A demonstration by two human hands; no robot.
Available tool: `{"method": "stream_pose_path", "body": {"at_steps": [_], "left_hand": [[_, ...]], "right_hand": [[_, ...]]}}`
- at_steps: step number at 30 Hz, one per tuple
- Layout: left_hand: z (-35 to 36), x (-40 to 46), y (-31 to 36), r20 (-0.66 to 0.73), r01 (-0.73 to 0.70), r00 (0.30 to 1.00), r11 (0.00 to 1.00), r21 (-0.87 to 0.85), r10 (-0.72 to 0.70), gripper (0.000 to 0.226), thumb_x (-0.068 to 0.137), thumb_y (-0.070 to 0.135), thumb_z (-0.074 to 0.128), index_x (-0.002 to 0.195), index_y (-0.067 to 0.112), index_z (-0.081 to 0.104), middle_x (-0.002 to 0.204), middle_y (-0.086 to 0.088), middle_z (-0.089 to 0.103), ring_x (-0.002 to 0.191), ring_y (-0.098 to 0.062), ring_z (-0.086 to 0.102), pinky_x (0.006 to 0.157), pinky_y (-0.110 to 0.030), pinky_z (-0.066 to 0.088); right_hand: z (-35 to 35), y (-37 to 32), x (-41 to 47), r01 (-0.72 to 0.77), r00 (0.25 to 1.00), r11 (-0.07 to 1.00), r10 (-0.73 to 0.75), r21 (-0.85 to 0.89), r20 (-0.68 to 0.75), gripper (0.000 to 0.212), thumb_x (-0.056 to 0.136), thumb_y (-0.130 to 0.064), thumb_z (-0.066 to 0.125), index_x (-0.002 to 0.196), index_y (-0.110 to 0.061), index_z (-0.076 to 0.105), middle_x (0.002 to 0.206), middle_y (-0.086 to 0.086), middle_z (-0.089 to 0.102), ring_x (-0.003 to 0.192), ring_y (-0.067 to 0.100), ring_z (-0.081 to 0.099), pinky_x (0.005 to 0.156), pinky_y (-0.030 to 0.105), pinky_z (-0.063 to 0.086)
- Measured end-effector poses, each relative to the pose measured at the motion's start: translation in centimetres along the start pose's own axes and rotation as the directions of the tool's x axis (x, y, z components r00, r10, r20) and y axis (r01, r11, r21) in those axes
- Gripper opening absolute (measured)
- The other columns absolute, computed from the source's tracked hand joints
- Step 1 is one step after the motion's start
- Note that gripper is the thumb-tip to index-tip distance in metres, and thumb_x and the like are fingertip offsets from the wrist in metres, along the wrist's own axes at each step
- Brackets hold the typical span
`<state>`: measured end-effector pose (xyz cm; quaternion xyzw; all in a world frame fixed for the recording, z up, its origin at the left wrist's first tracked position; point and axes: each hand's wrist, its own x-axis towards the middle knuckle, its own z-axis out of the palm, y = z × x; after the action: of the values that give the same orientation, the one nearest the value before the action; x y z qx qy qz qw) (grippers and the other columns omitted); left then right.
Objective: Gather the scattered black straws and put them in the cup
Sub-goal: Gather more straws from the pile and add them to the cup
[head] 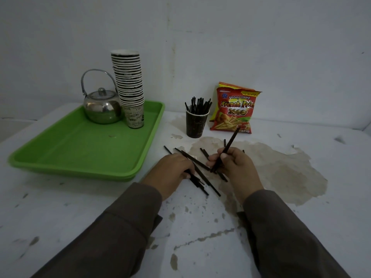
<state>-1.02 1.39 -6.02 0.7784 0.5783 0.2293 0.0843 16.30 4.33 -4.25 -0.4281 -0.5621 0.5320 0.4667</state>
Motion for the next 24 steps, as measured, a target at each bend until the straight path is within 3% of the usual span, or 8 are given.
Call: {"method": "stream_pose_path", "body": {"at_steps": [3, 6, 8, 11, 14, 17, 20, 24], "left_hand": [[0.0, -0.2, 0.7, -0.038, -0.008, 0.999, 0.998, -0.060, 0.006, 0.015, 0.083, 0.007, 0.060, 0.096, 0.005, 0.067, 0.099, -0.013, 0.067, 0.098, -0.023, 0.056, 0.083, -0.020, 0.035], [-0.1, -0.5, 1.3, -0.172, -0.041, 0.985, 0.990, -0.135, 0.018, 0.014, 0.081, 0.005, 0.061, 0.092, 0.005, 0.069, 0.093, -0.011, 0.070, 0.089, -0.015, 0.057, 0.074, -0.011, 0.032], [-0.1, -0.8, 1.5, -0.259, -0.061, 0.966, 0.973, -0.222, 0.001, 0.014, 0.079, 0.005, 0.064, 0.090, 0.009, 0.071, 0.090, -0.006, 0.072, 0.084, -0.006, 0.056, 0.076, -0.009, 0.037], [0.1, -1.0, 1.6, -0.344, -0.100, 0.939, 0.944, -0.314, -0.015, 0.015, 0.076, 0.001, 0.067, 0.087, 0.010, 0.073, 0.089, -0.004, 0.073, 0.084, -0.006, 0.061, 0.082, -0.013, 0.045], [0.4, -0.9, 1.7, -0.413, -0.118, 0.910, 0.929, -0.350, -0.040, 0.017, 0.074, 0.001, 0.068, 0.086, 0.012, 0.073, 0.086, -0.001, 0.072, 0.083, -0.004, 0.061, 0.080, -0.013, 0.048], [0.6, -0.8, 2.1, -0.504, -0.118, 0.857, 0.912, -0.392, -0.106, 0.018, 0.073, 0.005, 0.070, 0.088, 0.015, 0.073, 0.082, 0.013, 0.067, 0.080, 0.007, 0.060, 0.077, -0.006, 0.046], [0.2, -0.5, 2.7, -0.506, -0.077, 0.810, 0.803, -0.591, -0.295, 0.023, 0.073, 0.008, 0.072, 0.087, 0.027, 0.072, 0.084, 0.021, 0.068, 0.079, 0.007, 0.063, 0.076, -0.011, 0.050], [-1.2, 0.6, 3.0, -0.409, -0.065, 0.774, 0.581, -0.811, -0.484, 0.027, 0.075, 0.007, 0.070, 0.081, 0.033, 0.071, 0.079, 0.009, 0.073, 0.081, -0.010, 0.067, 0.075, -0.018, 0.054]], "right_hand": [[-0.3, 0.2, 0.2, 0.000, 1.000, 1.000, 0.001, 0.009, -0.026, 0.018, 0.093, -0.005, 0.045, 0.088, -0.015, 0.059, 0.090, 0.006, 0.070, 0.076, 0.012, 0.071, 0.069, 0.022, 0.058], [-0.6, 0.3, 0.2, 0.007, 0.999, 1.000, -0.006, 0.019, -0.048, 0.020, 0.092, -0.003, 0.046, 0.094, -0.019, 0.058, 0.082, 0.006, 0.073, 0.078, 0.017, 0.072, 0.074, 0.030, 0.058], [-0.7, 0.3, 0.3, 0.019, 0.999, 1.000, -0.018, 0.013, -0.047, 0.026, 0.091, -0.001, 0.047, 0.098, -0.024, 0.056, 0.078, 0.005, 0.074, 0.078, 0.017, 0.072, 0.071, 0.028, 0.059], [-0.8, 0.2, 0.3, 0.044, 0.998, 0.999, -0.045, -0.016, -0.044, 0.026, 0.090, 0.002, 0.048, 0.092, -0.022, 0.059, 0.084, 0.005, 0.072, 0.076, 0.016, 0.072, 0.069, 0.025, 0.058], [-0.7, 0.4, 0.3, 0.046, 0.998, 0.999, -0.045, 0.010, -0.039, 0.022, 0.090, -0.001, 0.048, 0.088, -0.019, 0.061, 0.081, 0.004, 0.072, 0.076, 0.017, 0.072, 0.069, 0.025, 0.058], [-0.6, 0.5, 0.3, 0.029, 0.999, 0.999, -0.028, 0.044, -0.035, 0.019, 0.092, -0.006, 0.048, 0.087, -0.018, 0.062, 0.074, 0.002, 0.074, 0.077, 0.018, 0.072, 0.071, 0.026, 0.058], [-0.4, 0.3, 0.2, 0.039, 0.999, 0.998, -0.039, 0.040, -0.020, 0.020, 0.092, -0.009, 0.047, 0.086, -0.019, 0.063, 0.077, 0.003, 0.073, 0.078, 0.019, 0.072, 0.073, 0.026, 0.058], [-0.3, -0.3, 0.5, 0.138, 0.988, 0.979, -0.146, -0.152, -0.044, 0.023, 0.089, -0.014, 0.054, 0.079, -0.031, 0.066, 0.081, -0.008, 0.072, 0.079, 0.003, 0.066, 0.072, 0.016, 0.050]]}}
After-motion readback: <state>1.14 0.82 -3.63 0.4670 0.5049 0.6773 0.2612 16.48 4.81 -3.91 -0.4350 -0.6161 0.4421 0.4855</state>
